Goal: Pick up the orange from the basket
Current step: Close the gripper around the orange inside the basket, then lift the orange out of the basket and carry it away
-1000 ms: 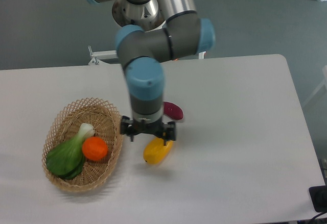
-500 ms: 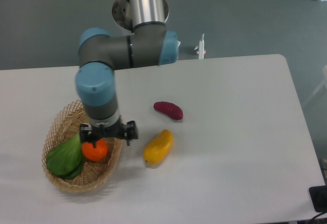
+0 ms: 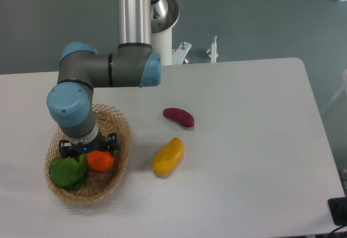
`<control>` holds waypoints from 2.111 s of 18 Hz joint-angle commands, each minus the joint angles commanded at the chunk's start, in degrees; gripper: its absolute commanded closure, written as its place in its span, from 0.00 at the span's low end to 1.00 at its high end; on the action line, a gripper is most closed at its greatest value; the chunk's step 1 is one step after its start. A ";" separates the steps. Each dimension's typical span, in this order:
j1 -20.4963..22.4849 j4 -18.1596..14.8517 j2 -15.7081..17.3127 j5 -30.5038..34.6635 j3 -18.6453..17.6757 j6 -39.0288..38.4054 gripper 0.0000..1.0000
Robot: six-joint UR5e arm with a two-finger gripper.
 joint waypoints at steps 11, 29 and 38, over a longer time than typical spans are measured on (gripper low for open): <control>-0.70 0.09 -2.37 3.86 -0.09 -5.45 0.00; -0.70 -0.26 1.31 5.01 0.35 -6.33 0.45; 5.44 0.17 4.13 5.28 5.36 1.31 0.45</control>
